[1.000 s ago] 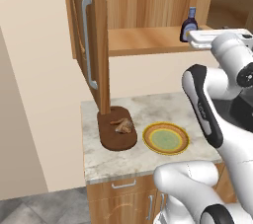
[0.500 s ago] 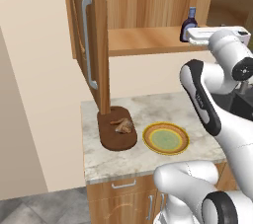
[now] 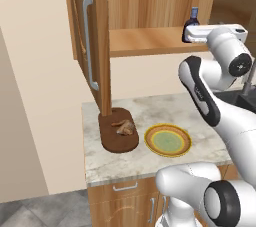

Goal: Pick the chicken drumstick from the plate and place it on the cutting board. Then pick the condiment bottle from the cabinet and place it next to the cutting board.

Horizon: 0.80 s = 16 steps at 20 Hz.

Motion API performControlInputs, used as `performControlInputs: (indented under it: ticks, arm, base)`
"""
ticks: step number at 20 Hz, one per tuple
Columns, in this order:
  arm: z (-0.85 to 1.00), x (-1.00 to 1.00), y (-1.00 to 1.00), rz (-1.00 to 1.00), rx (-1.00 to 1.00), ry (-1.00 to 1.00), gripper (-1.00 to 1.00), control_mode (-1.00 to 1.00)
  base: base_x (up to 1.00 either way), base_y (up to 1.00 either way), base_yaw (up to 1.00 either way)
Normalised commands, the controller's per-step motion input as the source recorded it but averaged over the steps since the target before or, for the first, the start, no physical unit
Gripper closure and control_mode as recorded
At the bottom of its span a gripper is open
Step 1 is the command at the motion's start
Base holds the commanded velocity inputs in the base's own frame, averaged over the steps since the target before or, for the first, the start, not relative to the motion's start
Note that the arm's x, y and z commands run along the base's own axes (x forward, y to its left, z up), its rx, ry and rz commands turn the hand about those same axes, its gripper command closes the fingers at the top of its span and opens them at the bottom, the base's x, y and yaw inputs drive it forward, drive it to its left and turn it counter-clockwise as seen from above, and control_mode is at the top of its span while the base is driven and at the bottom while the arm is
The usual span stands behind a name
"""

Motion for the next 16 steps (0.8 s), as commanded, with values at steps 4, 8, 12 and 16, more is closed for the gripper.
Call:
performControlInputs:
  ticks: [4, 8, 12, 16]
  arm:
    - [0.0, 0.25, -0.07, 0.0, 0.0, 0.02, -1.0, -1.0]
    - [0.0, 0.26, -0.08, 0.0, 0.0, 0.02, -1.0, -1.0]
    - [0.0, 0.25, -0.08, 0.0, 0.0, 0.03, -1.0, -1.0]
    - [0.0, 0.25, -0.07, 0.0, 0.0, 0.02, -1.0, -1.0]
  base:
    - [0.0, 0.0, 0.0]
    - [0.0, 0.0, 0.0]
    - [0.0, 0.0, 0.0]
    - [0.0, 0.0, 0.0]
